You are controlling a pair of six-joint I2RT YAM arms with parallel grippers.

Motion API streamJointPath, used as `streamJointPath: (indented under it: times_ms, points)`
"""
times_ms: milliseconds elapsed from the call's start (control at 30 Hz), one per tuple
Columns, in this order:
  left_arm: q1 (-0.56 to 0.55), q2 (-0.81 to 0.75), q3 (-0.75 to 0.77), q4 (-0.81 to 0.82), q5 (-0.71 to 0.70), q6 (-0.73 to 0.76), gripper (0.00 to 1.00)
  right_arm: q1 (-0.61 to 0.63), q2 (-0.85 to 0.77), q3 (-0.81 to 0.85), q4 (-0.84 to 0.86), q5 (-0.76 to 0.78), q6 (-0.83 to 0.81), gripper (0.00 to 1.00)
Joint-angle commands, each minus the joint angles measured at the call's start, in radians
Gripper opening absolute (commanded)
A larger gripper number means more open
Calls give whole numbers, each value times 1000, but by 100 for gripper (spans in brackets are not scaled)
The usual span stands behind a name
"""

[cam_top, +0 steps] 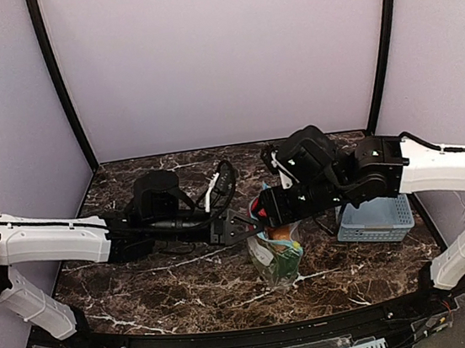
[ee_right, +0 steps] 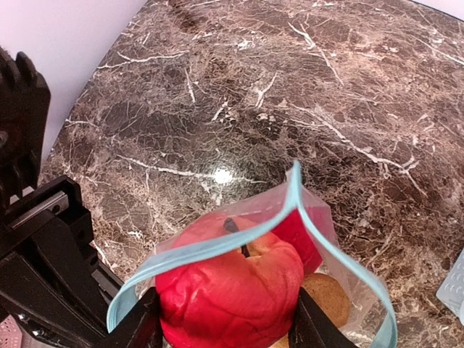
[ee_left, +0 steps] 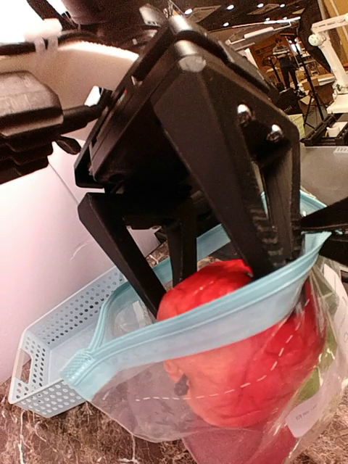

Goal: Place the food in the zip-top bag and seal the zipper
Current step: Place the zipper food storage bag at the center of the board.

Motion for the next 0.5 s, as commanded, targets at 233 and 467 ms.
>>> streamJointPath:
  times_ms: [233,467]
  points:
    - [-1,-72,-291,189,-120,-94,1,7,69,-73,86,-21,33,40]
    - [-1,-182,-431,141,-173,-103,1,22,132,-87,169,-97,44,39]
